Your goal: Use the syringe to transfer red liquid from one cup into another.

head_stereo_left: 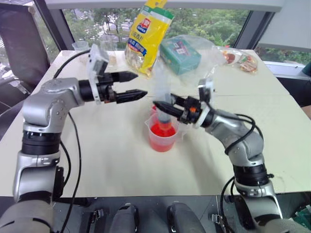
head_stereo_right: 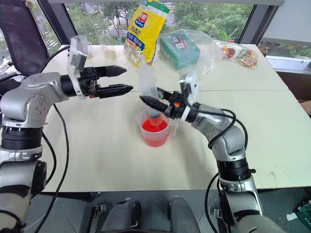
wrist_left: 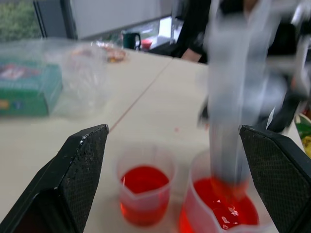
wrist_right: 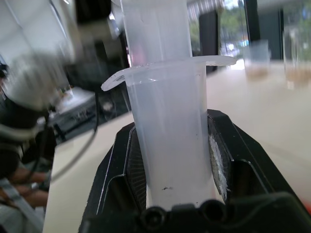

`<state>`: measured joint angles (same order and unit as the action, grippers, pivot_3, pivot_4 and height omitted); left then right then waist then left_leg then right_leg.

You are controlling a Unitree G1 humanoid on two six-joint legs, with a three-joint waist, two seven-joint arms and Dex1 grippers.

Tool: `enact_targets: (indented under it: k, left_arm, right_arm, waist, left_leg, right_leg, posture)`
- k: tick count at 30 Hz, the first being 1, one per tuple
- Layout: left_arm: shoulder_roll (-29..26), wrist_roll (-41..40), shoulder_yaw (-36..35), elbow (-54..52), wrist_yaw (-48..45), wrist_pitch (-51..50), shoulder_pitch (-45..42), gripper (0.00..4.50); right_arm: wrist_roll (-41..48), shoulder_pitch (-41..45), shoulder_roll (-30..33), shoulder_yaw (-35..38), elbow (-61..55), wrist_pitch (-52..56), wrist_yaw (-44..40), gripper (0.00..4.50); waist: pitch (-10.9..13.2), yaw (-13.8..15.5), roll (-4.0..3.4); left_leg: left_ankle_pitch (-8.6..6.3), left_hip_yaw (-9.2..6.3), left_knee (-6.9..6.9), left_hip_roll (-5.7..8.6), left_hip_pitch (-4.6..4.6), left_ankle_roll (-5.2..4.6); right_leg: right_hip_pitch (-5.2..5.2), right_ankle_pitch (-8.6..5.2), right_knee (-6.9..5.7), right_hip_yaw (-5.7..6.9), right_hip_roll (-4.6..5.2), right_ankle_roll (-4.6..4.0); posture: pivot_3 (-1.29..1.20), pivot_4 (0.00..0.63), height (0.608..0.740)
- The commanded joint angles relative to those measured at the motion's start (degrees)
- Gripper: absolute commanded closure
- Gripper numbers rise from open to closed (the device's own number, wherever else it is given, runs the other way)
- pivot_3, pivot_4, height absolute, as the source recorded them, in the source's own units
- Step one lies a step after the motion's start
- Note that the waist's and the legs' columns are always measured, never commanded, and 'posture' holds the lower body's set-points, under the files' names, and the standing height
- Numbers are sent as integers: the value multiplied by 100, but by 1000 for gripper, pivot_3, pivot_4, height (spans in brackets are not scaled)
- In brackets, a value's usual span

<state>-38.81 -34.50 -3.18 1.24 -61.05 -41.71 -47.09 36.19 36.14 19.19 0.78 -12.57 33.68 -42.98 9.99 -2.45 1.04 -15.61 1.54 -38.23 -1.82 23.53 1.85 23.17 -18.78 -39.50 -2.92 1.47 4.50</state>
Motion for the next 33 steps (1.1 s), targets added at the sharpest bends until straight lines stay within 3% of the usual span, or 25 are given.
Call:
enact_targets:
  k: [1,8,14,25,33]
  left_arm:
    - [-244,-169,-404,-305,85,-83,71,92]
    - [-319,-292,-574,-546,295,-205,248,92]
    - [-60,-399,-561,-586,582,-170,-44,92]
    - [712,-100,-124,443,431,350,-1354,92]
    - [1049,125,242,1027,48,587,-1696,92]
  right_arm:
    - [310,576,-12,376,60,-33,79,3135]
    - [-205,1836,-432,591,1812,-1156,180,3135]
    - [-987,1832,-712,291,3210,-2444,-109,3135]
    - [-1308,1266,-938,100,3229,-2734,-207,3135]
    - [-1359,1261,-947,72,3220,-2755,-184,3135]
  waist:
    - [0,0,0]
    - [0,-6,0]
    - [-1,-6,1]
    - [0,-13,1]
    - [0,-11,1]
  left_leg:
    - [0,0,0,0,0,0]
    - [0,0,2,1,-1,0]
    - [0,3,3,2,3,0]
    - [3,4,2,1,5,5]
    - [11,5,4,0,3,19]
  right_leg:
    - [0,0,0,0,0,0]
    - [0,0,0,2,2,0]
    - [3,0,2,1,6,0]
    - [6,0,1,1,3,0]
    - [8,0,-1,1,0,0]
  posture:
    - [0,150,740]
    - [0,150,740]
    - [0,150,740]
    - [0,150,740]
    - [0,150,740]
